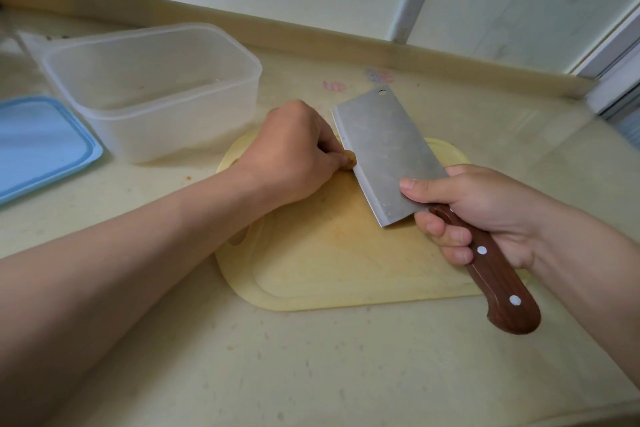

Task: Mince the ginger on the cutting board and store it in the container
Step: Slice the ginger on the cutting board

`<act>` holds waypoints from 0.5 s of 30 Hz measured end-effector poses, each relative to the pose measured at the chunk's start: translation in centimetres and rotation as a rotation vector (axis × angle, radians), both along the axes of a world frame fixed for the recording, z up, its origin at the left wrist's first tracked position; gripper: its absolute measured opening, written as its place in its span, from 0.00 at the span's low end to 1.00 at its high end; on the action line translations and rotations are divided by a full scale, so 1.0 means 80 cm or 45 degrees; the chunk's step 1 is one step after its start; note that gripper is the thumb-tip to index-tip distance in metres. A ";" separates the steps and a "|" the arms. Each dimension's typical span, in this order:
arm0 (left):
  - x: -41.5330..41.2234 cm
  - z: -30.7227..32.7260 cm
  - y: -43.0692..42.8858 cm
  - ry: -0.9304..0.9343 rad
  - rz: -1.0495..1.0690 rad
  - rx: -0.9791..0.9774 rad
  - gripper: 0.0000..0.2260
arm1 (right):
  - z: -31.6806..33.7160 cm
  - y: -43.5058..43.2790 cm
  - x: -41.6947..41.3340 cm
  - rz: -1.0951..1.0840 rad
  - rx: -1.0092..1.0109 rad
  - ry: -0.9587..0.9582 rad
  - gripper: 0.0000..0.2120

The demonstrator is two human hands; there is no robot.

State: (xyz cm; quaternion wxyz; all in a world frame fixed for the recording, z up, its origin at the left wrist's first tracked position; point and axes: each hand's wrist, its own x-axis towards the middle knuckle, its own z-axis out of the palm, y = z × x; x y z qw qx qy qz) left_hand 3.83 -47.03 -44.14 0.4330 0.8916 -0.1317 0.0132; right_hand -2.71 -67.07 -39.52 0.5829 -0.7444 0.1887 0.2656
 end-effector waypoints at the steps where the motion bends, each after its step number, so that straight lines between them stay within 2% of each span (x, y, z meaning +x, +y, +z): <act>1: 0.000 0.000 0.000 0.001 0.003 -0.004 0.03 | 0.000 0.000 -0.001 0.000 -0.007 -0.001 0.07; 9: 0.000 0.001 0.001 0.006 0.005 -0.011 0.03 | 0.012 0.014 -0.009 0.004 -0.157 -0.077 0.07; 15: -0.002 0.009 0.004 -0.021 -0.034 -0.035 0.03 | 0.056 0.024 -0.015 0.231 -0.635 -0.239 0.16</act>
